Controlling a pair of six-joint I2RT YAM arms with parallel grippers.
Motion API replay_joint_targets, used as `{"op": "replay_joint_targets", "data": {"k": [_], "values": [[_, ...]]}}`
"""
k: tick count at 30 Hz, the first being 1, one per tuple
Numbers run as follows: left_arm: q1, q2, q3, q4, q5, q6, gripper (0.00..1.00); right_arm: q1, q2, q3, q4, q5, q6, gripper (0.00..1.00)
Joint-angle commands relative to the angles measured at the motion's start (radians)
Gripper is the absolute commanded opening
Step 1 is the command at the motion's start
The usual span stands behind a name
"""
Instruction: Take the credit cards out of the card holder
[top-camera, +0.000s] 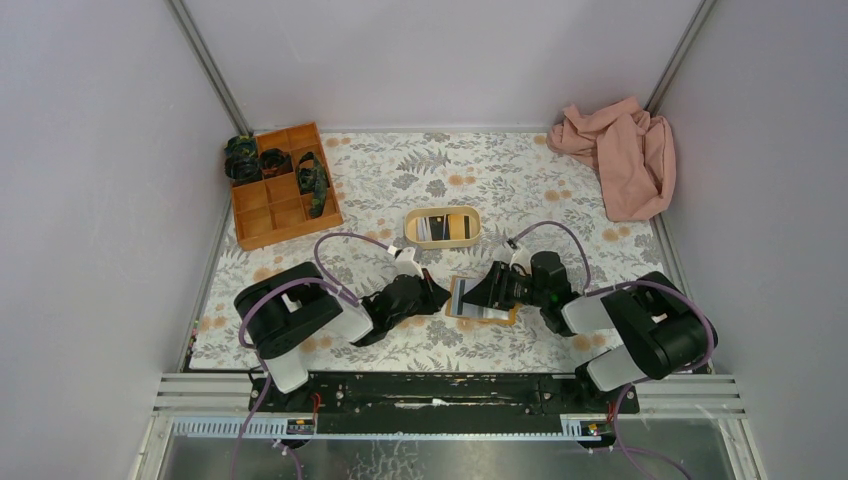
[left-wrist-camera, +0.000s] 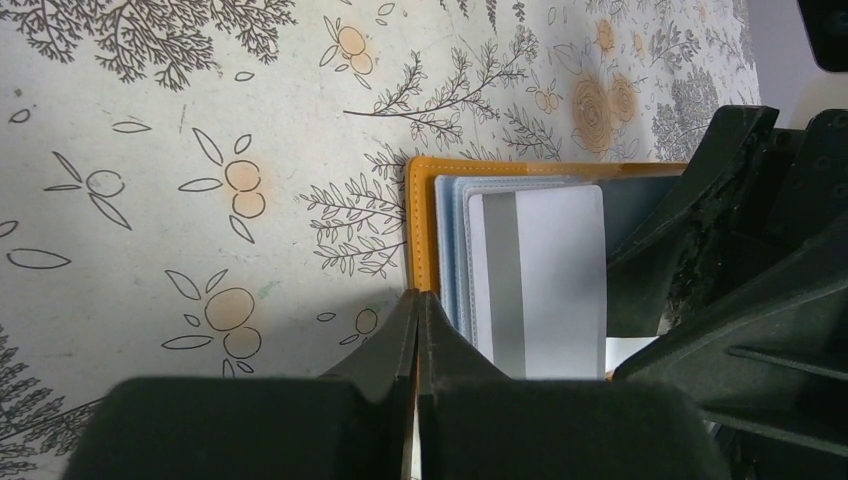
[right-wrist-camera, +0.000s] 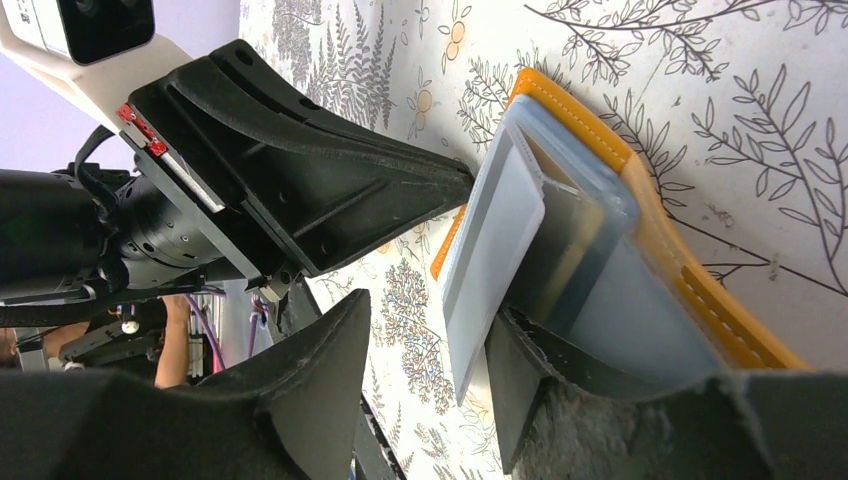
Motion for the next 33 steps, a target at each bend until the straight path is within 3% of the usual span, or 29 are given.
{"op": "replay_joint_targets", "data": {"k": [1,6,13,23,33], "values": [[-0.004,0.049,-0.013,-0.123,0.035,0.016,0.00,0.021,0.013,0.036,0.059,-0.044,-0.008,0.53],[-0.003,0.048,-0.014,-0.127,0.033,0.014,0.00,0.021,-0.017,0.032,0.032,-0.031,-0.009,0.53],[0.000,0.046,-0.018,-0.120,0.033,0.011,0.00,0.019,-0.168,0.048,-0.209,0.059,-0.111,0.51],[0.001,0.043,-0.027,-0.111,0.033,0.010,0.00,0.006,-0.208,0.023,-0.245,0.069,-0.112,0.49],[0.001,0.052,-0.023,-0.104,0.036,0.010,0.00,-0.002,-0.320,0.031,-0.417,0.159,-0.139,0.41]]}}
